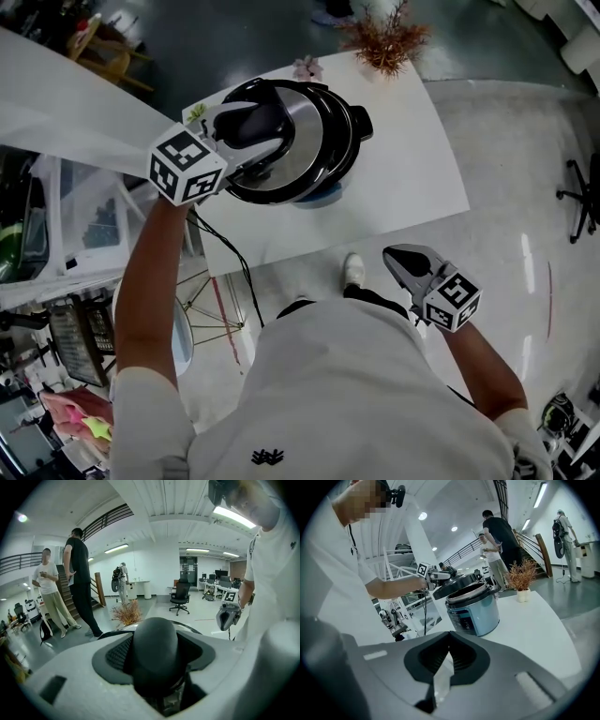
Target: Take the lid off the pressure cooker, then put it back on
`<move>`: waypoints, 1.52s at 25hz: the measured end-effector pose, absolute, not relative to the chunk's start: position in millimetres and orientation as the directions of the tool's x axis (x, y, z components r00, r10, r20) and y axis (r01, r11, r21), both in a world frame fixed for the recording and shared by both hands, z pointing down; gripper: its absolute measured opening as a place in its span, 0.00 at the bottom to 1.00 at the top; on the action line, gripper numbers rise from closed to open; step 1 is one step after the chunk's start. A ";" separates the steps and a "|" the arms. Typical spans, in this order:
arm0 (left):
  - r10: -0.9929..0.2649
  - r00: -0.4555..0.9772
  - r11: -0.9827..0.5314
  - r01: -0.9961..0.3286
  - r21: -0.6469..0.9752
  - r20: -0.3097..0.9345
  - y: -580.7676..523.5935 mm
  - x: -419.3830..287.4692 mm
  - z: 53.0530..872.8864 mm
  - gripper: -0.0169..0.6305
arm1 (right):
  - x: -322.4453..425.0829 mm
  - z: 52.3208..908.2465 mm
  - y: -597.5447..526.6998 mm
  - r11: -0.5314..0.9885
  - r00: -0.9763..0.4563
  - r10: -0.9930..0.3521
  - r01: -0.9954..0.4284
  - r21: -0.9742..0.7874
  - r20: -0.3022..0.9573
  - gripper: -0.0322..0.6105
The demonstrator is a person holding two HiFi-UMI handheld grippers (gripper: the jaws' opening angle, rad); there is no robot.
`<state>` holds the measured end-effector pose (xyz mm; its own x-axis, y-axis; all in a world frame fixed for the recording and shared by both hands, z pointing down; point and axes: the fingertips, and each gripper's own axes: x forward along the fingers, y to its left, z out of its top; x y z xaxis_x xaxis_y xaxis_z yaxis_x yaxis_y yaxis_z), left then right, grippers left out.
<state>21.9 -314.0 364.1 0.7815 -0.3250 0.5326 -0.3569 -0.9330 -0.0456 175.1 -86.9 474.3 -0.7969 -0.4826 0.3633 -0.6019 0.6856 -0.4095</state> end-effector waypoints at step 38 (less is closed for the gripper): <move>-0.268 0.770 -0.948 -0.318 -0.016 0.579 -340.0 65.7 404.4 0.47 | 219.0 489.8 -109.9 0.679 -0.804 -0.457 -0.591 -0.436 0.380 0.07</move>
<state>65.7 -340.0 404.4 0.7698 -0.2681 0.5793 -0.3178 -0.9480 -0.0164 219.0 -109.9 489.8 -0.8044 -0.4568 0.3797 -0.5912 0.6786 -0.4360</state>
